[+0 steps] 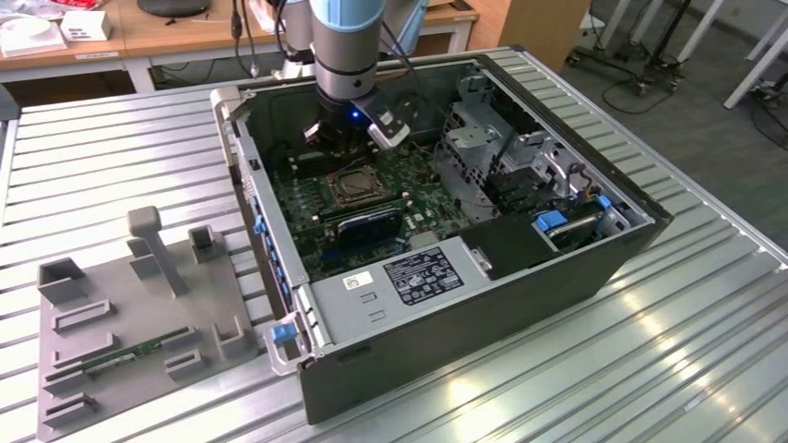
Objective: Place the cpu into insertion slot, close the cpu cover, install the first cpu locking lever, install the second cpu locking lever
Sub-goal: 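Install the first cpu locking lever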
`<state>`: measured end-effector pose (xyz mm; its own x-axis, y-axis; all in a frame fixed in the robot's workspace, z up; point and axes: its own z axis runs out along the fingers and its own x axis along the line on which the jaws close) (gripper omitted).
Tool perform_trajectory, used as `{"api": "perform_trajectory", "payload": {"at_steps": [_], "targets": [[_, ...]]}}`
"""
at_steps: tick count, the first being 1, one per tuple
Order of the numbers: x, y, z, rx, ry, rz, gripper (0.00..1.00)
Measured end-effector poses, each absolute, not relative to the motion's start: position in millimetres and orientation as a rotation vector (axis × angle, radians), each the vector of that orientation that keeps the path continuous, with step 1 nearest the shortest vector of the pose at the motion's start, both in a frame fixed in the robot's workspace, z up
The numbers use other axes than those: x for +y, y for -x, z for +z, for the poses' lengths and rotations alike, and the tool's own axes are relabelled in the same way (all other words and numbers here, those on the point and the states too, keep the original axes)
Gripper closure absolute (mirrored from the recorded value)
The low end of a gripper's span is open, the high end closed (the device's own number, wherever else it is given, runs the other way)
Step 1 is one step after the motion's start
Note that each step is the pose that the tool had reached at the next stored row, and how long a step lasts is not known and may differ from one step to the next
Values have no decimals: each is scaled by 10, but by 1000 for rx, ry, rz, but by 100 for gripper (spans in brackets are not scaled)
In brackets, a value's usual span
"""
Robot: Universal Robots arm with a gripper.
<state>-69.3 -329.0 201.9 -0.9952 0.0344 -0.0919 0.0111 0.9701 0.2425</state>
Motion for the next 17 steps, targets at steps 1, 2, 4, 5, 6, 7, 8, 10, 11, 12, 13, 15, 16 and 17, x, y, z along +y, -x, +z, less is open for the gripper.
{"api": "perform_trajectory", "payload": {"at_steps": [1,2,4,5,6,7,8,10,11,12,13,15,16,17], "targets": [[-3290,692,2012,3023,-35,371,89],[-3291,692,2005,3023,-35,371,89],[-3292,691,1992,3023,-35,371,89],[-3292,691,1987,3023,-35,371,89],[-3292,690,1984,3023,-35,371,89],[-3293,690,1982,3023,-35,371,89],[-3293,690,1982,3023,-35,371,89],[-3292,688,1980,3023,-35,371,89],[-3293,687,1980,3023,-35,371,89],[-3293,686,1980,3023,-35,371,89],[-3293,684,1980,3023,-35,371,89],[-3293,676,1979,3023,-35,371,89],[-3294,671,1980,3023,-35,371,89],[-3295,668,1980,3023,-35,371,89]]}}
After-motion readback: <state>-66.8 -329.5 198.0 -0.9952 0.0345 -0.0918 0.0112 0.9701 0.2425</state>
